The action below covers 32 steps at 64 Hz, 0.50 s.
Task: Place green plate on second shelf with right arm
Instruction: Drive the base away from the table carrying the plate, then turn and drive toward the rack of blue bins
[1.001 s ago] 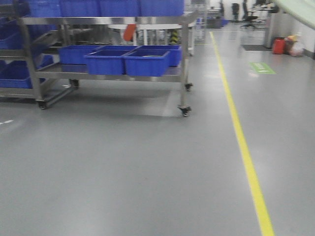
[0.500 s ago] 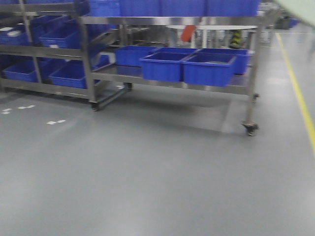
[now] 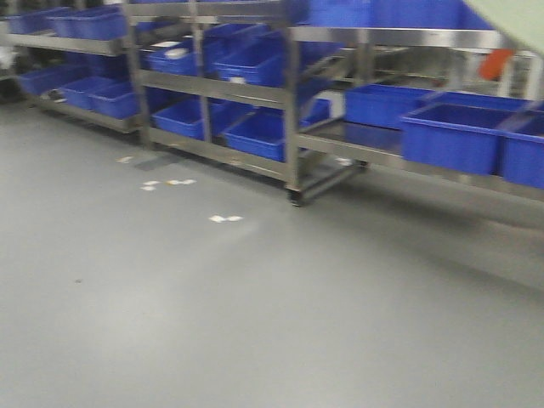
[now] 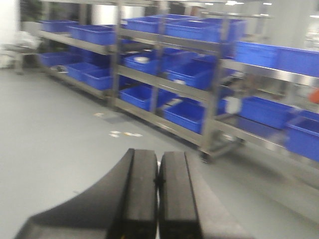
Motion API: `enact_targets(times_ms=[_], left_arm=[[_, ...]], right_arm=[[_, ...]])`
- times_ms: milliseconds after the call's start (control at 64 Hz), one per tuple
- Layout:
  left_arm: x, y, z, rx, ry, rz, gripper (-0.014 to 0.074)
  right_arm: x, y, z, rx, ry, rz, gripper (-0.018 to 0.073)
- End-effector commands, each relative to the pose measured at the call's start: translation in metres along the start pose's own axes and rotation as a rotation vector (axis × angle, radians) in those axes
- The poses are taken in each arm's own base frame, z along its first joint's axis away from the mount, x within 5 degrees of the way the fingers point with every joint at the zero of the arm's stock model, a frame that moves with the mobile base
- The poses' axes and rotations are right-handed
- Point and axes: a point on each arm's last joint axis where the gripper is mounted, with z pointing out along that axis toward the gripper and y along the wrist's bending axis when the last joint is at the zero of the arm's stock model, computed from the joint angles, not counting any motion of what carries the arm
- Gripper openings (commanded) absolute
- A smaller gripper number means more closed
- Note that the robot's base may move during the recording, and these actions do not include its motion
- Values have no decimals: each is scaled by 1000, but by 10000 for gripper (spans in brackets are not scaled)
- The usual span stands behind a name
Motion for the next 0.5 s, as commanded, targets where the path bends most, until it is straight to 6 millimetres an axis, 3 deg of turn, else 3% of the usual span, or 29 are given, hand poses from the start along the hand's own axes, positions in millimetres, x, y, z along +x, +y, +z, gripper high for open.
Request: enact_targets(times_ms=[0,485], left_arm=[[5,1,-1,4,-59,-9,130],[5,1,-1,4,-59,-9,130]], right_arm=[[-19,1,0,-5,-131,7,57],[-19,1,0,-5,-129,7,57]])
